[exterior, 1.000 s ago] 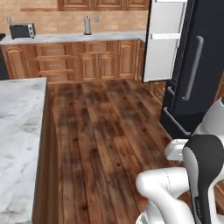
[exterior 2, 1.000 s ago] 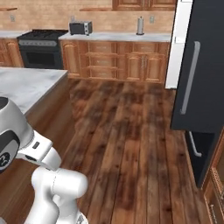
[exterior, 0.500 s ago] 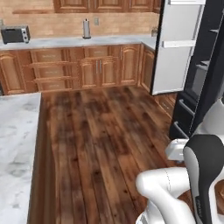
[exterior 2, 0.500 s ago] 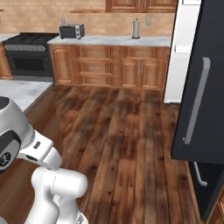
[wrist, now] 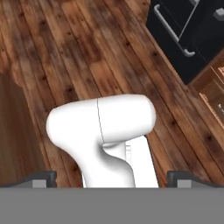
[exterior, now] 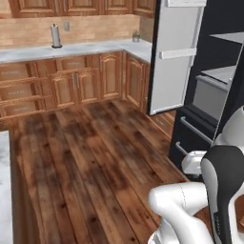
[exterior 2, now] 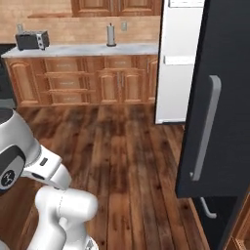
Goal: Open the fridge, grab two sodas, and place both sodas inside the bowl with ice on the dining counter.
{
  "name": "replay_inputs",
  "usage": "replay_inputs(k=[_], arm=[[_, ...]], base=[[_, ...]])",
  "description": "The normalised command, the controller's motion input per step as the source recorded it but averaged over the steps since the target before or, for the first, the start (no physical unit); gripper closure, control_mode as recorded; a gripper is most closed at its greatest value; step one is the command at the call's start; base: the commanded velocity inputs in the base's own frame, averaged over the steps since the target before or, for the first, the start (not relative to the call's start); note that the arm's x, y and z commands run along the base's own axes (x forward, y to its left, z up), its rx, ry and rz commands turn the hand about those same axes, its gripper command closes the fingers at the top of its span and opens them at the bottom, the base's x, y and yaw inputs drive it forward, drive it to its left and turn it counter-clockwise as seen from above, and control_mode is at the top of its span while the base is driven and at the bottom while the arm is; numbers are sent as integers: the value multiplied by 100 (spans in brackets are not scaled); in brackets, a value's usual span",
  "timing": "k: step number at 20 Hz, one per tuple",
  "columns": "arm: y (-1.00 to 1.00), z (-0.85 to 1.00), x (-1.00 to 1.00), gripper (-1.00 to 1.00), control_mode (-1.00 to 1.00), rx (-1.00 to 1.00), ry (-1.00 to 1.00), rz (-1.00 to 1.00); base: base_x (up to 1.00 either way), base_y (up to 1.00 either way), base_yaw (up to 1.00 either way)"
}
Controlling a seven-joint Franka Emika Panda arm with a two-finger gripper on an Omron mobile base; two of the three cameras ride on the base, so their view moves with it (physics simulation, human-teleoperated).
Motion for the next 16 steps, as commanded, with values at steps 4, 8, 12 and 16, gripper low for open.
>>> replay_inputs(k=[4, 8, 12, 16], arm=[[0, 0, 0, -100, 100, 0, 0, 0], [0, 0, 0, -100, 100, 0, 0, 0], [0, 0, 0, -100, 100, 0, 0, 0], [0, 0, 0, -100, 100, 0, 0, 0]], base=[[62, 8, -41], [57, 14, -42], [59, 27, -41], [64, 40, -39]])
